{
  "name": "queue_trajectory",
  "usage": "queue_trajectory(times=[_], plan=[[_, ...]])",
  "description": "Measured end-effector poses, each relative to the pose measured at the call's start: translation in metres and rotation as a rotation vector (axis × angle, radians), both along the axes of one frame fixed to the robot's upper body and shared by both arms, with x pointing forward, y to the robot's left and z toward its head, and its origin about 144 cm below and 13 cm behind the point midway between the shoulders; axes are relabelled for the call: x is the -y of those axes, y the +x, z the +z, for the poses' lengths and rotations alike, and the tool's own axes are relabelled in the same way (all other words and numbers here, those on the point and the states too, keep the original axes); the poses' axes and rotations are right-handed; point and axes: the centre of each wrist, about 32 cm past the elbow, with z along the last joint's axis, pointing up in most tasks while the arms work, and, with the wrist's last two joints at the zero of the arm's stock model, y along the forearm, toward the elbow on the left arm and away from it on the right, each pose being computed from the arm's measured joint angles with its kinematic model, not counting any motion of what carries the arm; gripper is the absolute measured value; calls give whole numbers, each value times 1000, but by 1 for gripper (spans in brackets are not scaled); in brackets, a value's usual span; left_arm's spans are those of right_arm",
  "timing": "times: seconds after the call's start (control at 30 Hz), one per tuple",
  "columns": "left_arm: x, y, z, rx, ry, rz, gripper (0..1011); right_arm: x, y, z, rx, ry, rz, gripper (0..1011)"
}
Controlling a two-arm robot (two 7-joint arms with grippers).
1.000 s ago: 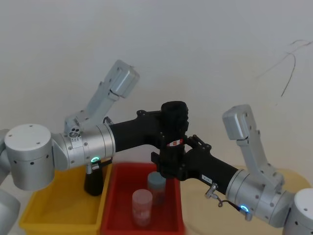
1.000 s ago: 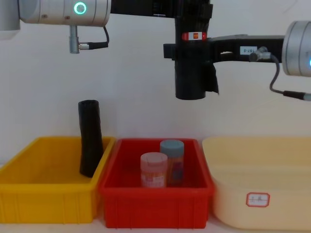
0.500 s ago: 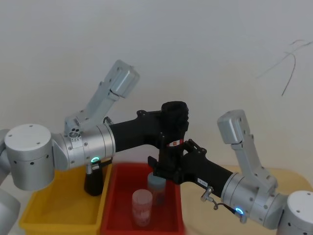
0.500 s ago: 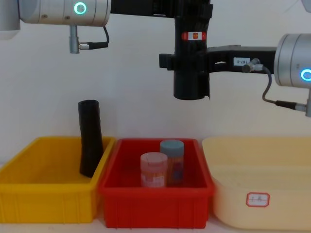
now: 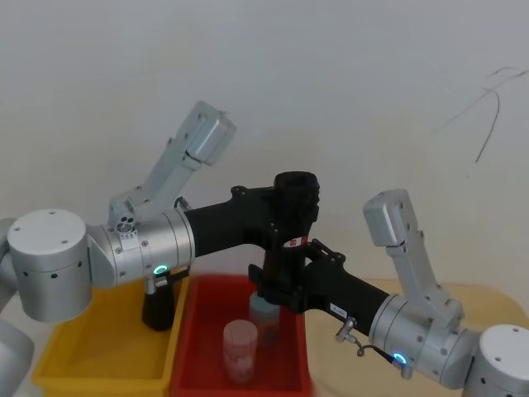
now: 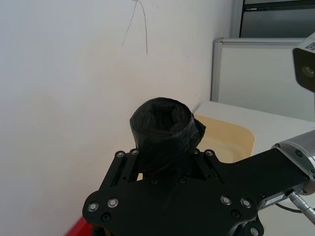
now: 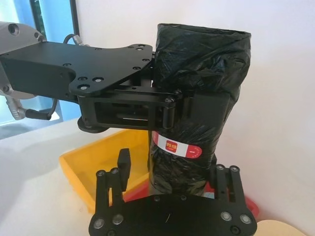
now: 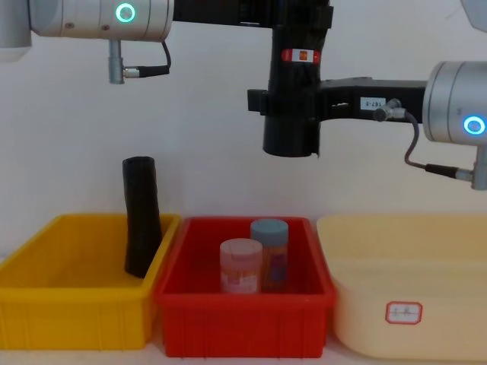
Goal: Pick up the garbage bag with the one hand and transfer it to the other hand.
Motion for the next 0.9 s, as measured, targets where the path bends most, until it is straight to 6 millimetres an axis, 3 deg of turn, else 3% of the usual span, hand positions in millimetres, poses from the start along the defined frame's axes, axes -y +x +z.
queue_trajectory(times=[0.37, 0.9], plan=[[0, 0, 0, 0, 0, 0, 379, -1, 1, -1, 0, 2, -1, 598], [0, 0, 0, 0, 0, 0, 414, -1, 1, -2, 0, 6, 1, 596]])
